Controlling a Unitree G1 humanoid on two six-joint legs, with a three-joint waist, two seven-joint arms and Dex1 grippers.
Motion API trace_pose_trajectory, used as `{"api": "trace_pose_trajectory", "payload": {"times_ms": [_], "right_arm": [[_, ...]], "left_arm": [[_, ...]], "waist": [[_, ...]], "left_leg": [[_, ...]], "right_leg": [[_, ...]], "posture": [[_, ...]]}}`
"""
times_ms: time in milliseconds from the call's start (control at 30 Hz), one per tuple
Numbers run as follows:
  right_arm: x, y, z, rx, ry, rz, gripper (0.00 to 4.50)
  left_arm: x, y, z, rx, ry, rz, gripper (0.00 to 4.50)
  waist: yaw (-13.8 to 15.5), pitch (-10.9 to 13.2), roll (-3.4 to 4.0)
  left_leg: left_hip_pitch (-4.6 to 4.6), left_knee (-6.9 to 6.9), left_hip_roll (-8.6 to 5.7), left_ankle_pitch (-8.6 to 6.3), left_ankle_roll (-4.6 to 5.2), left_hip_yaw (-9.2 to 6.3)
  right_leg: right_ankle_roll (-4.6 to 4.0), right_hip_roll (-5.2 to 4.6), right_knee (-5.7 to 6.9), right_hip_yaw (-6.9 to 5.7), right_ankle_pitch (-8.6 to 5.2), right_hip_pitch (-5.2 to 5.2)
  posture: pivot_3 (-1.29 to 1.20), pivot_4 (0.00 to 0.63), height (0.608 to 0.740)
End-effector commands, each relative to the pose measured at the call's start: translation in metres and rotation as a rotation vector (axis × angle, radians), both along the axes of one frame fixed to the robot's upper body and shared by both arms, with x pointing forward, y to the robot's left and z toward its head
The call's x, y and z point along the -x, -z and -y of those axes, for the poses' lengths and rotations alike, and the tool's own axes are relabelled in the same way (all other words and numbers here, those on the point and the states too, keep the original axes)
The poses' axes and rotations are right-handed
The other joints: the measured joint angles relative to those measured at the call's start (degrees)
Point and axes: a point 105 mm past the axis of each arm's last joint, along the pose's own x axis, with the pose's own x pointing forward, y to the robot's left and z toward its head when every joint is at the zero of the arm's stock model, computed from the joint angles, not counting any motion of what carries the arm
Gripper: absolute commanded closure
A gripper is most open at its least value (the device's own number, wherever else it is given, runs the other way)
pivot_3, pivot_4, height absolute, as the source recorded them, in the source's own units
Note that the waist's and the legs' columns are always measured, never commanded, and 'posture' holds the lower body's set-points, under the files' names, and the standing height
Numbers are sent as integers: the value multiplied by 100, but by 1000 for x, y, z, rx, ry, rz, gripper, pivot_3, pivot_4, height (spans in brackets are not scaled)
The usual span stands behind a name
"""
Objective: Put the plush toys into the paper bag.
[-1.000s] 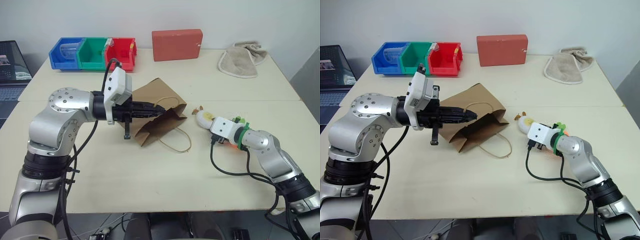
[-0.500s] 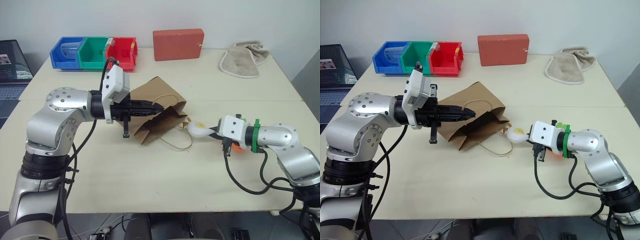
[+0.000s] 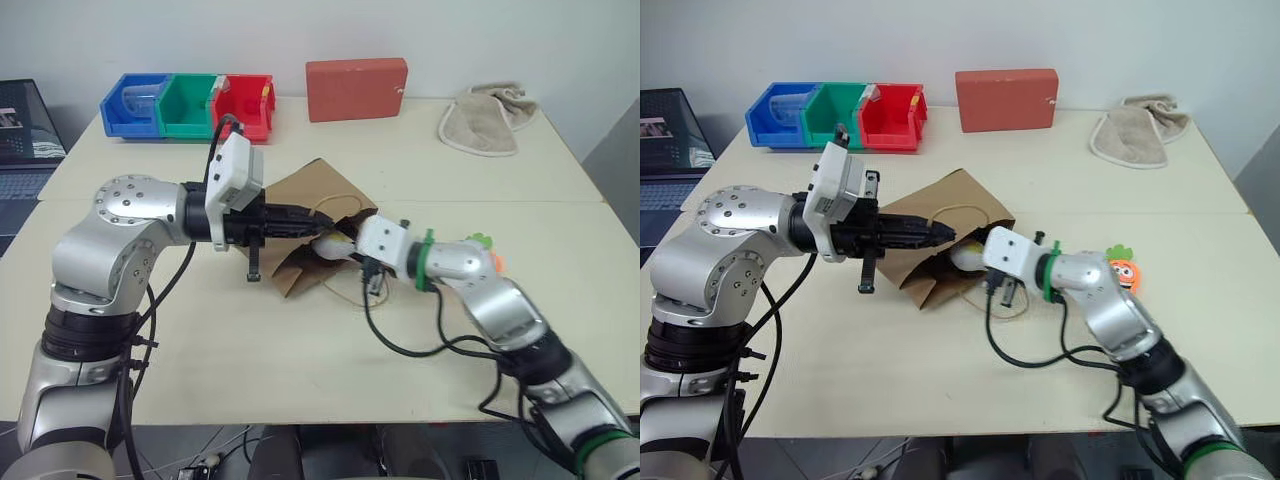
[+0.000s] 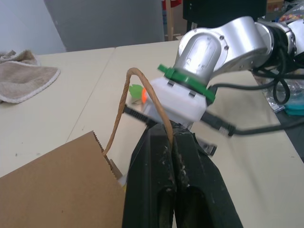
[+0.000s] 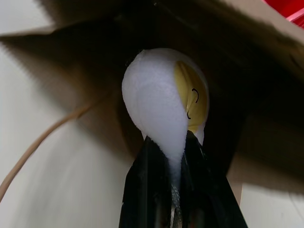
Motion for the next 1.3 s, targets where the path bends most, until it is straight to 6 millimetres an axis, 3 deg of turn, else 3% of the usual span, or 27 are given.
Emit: {"api": "trace_pose_trajectory", "payload": {"times_ms": [33,133,167,400,533,633,833,933,1033,1100,1133,1167,1300], "right_arm": [[-5,-15,-18,-58,6,58,4465],[-16,-16,-19,-85,54,78,4465],[-19,-17,-19,-101,70,83,3929],[-21,-20,-17,-119,84,100,1518],[-8,-23,-13,-124,38,100,121],[9,-27,-6,-137,-18,81,121],[59,-37,29,-91,-216,31,121],[68,-40,62,-52,-189,-5,121],[70,-40,78,-36,-155,-38,121],[53,-26,142,76,113,-63,121],[51,-22,163,126,194,-67,121],[51,-17,180,180,245,-71,121],[57,2,213,292,342,-117,121]], "left_arm": [[5,-7,3,13,19,35,4500],[6,-5,4,16,19,27,4500],[6,-4,4,17,19,25,4500],[4,-6,3,27,10,24,4500],[0,-6,3,43,-1,22,4500],[-3,-3,3,44,-12,25,4500],[-12,-3,6,67,-47,41,4500],[-15,-4,9,78,-48,44,4500],[-15,-3,9,78,-48,46,4500],[-15,-8,7,99,-49,39,4500],[-14,-10,7,108,-49,36,4500],[-14,-12,5,110,-46,34,4500],[-15,-23,-3,127,-56,32,4500]], "waist": [[0,0,0],[13,0,0],[14,0,0],[9,0,0],[6,0,0],[19,0,0],[85,0,0],[105,0,0],[93,0,0],[110,0,0],[150,0,-1],[175,0,-2],[166,0,-2]], "left_leg": [[-1,-1,-1,0,0,0],[-3,-4,-2,0,0,-3],[-4,-3,-3,0,-1,-3],[-3,-3,-2,0,0,-4],[-3,-4,-2,0,0,-4],[-5,-6,-3,-1,0,-4],[-4,-3,-5,-1,0,-4],[-4,2,-5,-1,0,-4],[-2,4,-5,-1,1,-2],[-1,4,-4,-1,1,0],[-2,4,-6,-1,1,0],[-3,4,-8,-1,1,-2],[-1,6,-11,-2,2,6]], "right_leg": [[0,0,0,0,0,-1],[0,-2,-1,-3,0,-1],[0,-3,-1,-3,0,-1],[-1,-2,2,-4,0,-2],[-1,-2,2,-4,0,-2],[0,-2,-1,-5,0,-2],[0,-3,-1,-3,0,0],[0,-3,-1,-2,0,2],[0,-2,-2,-1,0,5],[0,-1,-2,2,0,4],[0,-2,-3,2,0,5],[0,-3,-13,1,0,10],[1,-6,-13,7,0,8]], "posture": [[0,150,740],[0,150,740],[0,150,740],[0,150,740],[0,150,740],[0,150,740],[0,150,740],[0,150,740],[0,150,740],[0,150,740],[0,150,740],[0,150,740],[0,150,740]]}}
